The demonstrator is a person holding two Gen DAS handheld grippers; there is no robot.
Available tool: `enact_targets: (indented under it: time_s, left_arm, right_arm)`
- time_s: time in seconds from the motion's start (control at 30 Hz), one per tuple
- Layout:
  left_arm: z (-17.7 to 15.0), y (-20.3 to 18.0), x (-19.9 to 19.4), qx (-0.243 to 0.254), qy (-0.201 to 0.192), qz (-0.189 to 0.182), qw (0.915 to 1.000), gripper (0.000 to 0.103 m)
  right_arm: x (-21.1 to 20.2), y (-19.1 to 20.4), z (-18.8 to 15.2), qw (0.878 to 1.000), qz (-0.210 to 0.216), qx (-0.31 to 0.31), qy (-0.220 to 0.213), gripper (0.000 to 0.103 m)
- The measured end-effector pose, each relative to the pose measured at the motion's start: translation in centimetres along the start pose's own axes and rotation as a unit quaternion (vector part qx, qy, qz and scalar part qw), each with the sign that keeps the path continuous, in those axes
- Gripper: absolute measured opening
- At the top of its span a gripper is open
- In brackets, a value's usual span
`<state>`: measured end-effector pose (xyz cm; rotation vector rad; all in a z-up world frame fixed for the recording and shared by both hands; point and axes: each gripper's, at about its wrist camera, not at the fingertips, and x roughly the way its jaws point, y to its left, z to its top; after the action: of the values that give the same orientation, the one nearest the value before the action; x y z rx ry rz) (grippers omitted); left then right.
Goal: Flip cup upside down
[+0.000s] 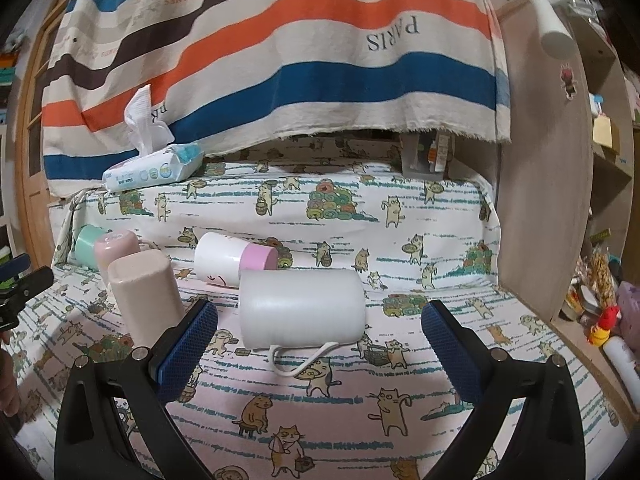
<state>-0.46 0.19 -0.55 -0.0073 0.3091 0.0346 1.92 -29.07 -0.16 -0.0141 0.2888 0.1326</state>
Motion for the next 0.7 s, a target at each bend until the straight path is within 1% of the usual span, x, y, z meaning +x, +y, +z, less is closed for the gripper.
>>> enact_targets:
  time_s: [0.1, 0.2, 0.37, 0.7]
  left_arm:
    - [-0.1, -0.47, 0.45, 0.012, 0.012, 0.004, 0.9998, 0.102]
    - [-0.15, -0.36, 0.23, 0.009, 0.008, 0.006, 0.9999, 0.102]
    - [-0.13, -0.02, 0.37, -0.001, 0.011, 0.007, 0.9999, 0.103]
    - [-0.14, 0.17, 0.41, -0.003, 0.013, 0.007, 0.9999, 0.103]
  right_arm:
    - [-0.28, 0.3, -0.01, 1.0, 0.009, -0.007, -0.006, 0.103]
    - [-0.06, 0.3, 0.02, 1.0, 0.009, -0.007, -0.002, 0.103]
    - [0.01, 0.44, 0.0, 1.0, 0.009, -0.008, 0.0, 0.103]
    - [0.01, 0.29, 0.02, 1.0, 0.008, -0.008, 0.0, 0.103]
